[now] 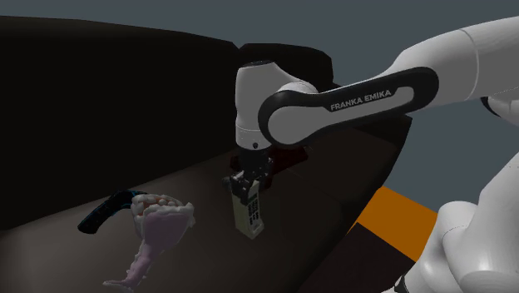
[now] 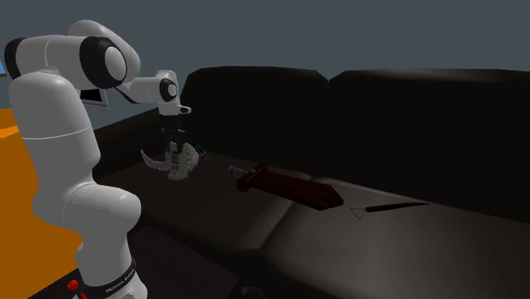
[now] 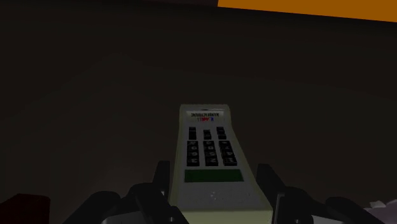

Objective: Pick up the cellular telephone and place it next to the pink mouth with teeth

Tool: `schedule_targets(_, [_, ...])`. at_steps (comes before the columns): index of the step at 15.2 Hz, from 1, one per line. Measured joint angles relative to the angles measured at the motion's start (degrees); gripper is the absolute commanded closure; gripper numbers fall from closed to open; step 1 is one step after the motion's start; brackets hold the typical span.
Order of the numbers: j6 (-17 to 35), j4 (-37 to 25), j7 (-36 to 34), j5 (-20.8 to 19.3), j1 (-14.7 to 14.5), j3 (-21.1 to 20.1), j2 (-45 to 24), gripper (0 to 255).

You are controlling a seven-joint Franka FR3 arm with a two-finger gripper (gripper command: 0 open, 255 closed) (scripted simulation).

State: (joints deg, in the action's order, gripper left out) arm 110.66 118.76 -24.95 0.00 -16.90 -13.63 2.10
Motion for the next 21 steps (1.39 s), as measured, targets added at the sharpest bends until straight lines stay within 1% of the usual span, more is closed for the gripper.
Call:
schedule_targets(12, [9.31, 5.80, -0.70, -0.96, -0.05, -0.07, -3.62, 255])
schedule_targets(19, [10.27, 6.09, -0.89, -1.15, -0.10, -0.10, -4.28, 255])
schedule_targets(20, [10.28, 6.09, -0.89, -1.15, -0.10, -0.10, -4.29, 0])
schedule_targets(21, [10.28, 6.07, -0.89, -1.15, -0.10, -0.10, -4.28, 0])
